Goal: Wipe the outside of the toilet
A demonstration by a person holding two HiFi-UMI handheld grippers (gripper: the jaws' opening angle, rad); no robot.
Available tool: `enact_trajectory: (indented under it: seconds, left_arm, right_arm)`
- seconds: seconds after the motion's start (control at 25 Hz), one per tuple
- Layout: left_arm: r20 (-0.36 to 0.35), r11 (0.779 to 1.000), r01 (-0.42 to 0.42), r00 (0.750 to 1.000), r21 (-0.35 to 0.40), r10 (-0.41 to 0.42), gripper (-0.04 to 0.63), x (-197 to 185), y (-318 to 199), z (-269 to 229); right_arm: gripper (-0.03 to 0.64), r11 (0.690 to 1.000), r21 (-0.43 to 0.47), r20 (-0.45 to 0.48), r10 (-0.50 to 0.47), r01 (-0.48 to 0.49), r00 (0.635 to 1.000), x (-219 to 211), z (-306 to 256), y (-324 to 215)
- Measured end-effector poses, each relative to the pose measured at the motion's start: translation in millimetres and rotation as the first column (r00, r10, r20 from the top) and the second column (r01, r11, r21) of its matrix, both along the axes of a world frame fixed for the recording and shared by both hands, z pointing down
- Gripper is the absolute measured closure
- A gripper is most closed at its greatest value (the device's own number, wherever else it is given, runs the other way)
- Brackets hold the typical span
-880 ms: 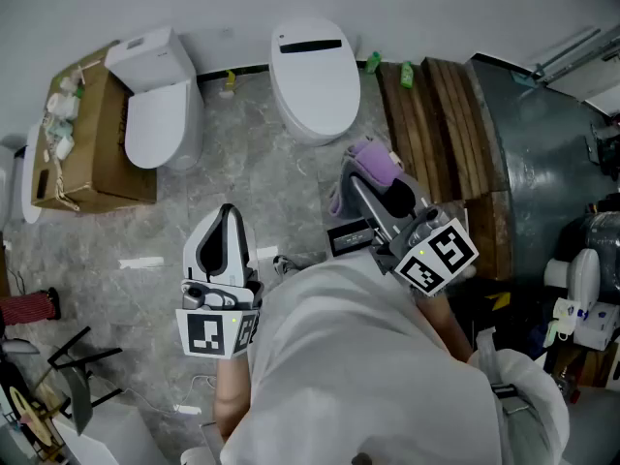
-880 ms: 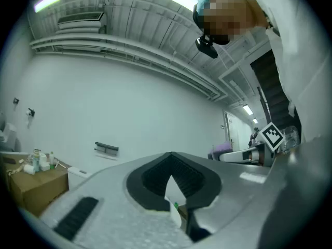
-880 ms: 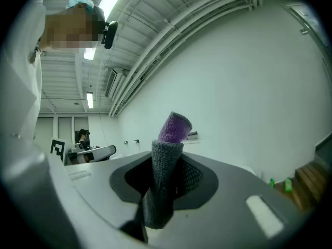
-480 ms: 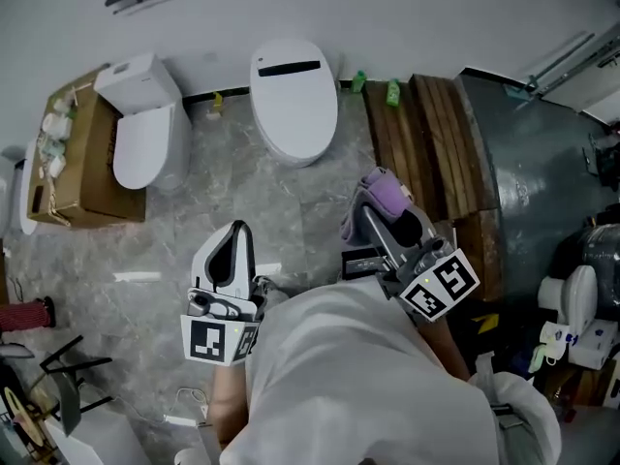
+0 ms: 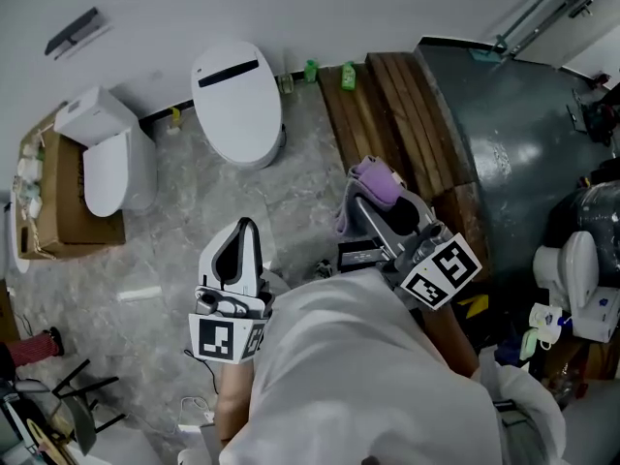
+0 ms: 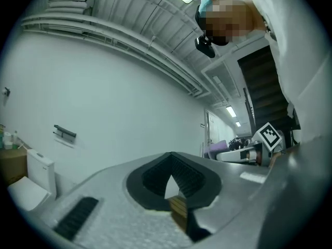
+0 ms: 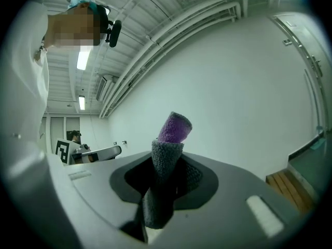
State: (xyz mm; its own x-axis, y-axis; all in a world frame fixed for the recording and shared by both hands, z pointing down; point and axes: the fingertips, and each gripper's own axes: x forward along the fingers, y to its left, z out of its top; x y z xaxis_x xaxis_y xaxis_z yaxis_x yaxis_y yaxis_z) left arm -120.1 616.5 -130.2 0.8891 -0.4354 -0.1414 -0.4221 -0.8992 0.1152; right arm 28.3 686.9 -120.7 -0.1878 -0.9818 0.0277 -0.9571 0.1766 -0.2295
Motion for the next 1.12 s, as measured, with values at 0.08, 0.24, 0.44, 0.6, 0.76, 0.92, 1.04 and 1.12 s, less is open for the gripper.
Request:
enact_trajectory:
  seconds: [0.08, 0.24, 0.44, 0.6, 0.76, 0.92, 1.04, 1.12]
  left_arm:
    - [0.011, 1.0, -0.012, 1.0, -0.004, 0.012, 0.589, 25, 0, -6]
    - [0.019, 1.0, 0.009, 1.0, 0.009, -0.009, 0.589, 51, -20, -12]
    - [0.009, 1.0, -0.001, 1.0, -0.005, 0.001, 0.591, 76, -71, -1]
    - [-0.015, 1.0, -0.001, 1.0, -0.017, 0.001, 0.591, 113, -129, 1]
    - [-0.018, 1.0, -0.023, 1.0, 0.004, 0.023, 0.591, 147, -199, -7]
    - [0.001, 0.998, -0.041, 0.999, 0.042, 0.041, 0.591, 154, -255, -14]
    - [0.001, 0.998, -0.03, 1.0, 0.048, 0.03, 0.591, 148, -295, -16]
    - [0.0, 0.999, -0.008, 1.0, 0.048, 0.008, 0.591, 142, -318, -16]
  right_arm:
    - [0.522, 0.999, -0.019, 0.008, 0.027, -0.026, 1.0, 27, -1, 5]
    - [0.522, 0.996, -0.042, 0.031, 0.077, -0.076, 0.997, 67, 6, 1]
    - [0.52, 0.992, -0.056, 0.041, 0.116, -0.114, 0.992, 100, 13, -34]
    - [0.52, 0.985, -0.085, 0.039, 0.155, -0.151, 0.987, 139, 15, -78]
    - [0.52, 0.979, -0.111, 0.011, 0.173, -0.17, 0.985, 177, 10, -143]
    - [0.52, 0.974, -0.155, -0.073, 0.157, -0.166, 0.985, 192, 10, -200]
    - [0.52, 0.972, -0.173, -0.153, 0.13, -0.156, 0.98, 197, 10, -240]
    - [0.518, 0.974, -0.181, -0.194, 0.101, -0.137, 0.976, 198, 9, -264]
